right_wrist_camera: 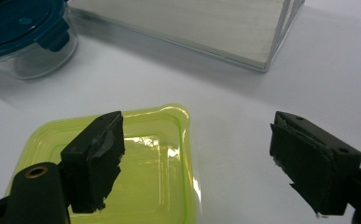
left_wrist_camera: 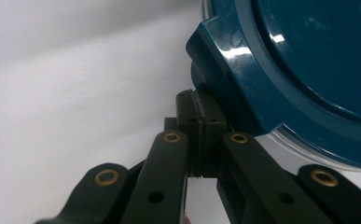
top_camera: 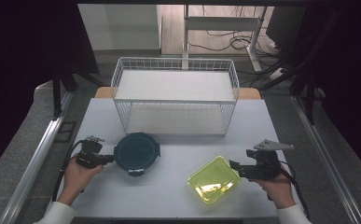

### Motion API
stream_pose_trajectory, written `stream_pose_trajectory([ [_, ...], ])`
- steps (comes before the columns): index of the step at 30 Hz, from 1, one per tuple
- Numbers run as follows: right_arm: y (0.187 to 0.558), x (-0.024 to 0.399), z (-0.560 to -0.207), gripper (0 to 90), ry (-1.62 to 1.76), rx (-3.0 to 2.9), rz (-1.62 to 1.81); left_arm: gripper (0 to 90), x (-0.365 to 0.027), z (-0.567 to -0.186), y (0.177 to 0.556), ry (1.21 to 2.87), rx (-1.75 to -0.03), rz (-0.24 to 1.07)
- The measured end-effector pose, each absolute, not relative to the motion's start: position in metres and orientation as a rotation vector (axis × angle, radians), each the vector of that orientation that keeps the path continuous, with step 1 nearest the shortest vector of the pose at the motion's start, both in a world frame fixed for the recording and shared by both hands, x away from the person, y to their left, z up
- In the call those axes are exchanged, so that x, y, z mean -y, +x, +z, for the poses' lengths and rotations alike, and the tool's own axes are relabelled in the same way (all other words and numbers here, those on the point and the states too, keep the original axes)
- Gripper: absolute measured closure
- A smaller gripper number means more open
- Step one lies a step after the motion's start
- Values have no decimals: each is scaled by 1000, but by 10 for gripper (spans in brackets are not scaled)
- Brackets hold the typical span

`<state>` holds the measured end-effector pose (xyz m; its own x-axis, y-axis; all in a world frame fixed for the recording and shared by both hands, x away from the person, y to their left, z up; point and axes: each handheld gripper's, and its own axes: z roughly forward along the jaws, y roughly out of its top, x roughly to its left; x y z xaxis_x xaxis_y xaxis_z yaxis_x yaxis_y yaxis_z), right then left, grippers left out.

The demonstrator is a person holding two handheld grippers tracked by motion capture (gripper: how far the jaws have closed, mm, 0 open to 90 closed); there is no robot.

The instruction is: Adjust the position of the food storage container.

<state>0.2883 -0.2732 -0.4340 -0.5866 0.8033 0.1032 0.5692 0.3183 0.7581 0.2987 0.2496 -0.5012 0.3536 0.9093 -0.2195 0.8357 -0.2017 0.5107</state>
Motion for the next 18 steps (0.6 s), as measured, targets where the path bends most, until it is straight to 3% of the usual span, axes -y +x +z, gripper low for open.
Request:
stream_pose_trajectory([
  [18, 289, 272, -433, 179, 1239, -2294, 1135, 900, -210, -499, 309, 2100, -1440, 121],
])
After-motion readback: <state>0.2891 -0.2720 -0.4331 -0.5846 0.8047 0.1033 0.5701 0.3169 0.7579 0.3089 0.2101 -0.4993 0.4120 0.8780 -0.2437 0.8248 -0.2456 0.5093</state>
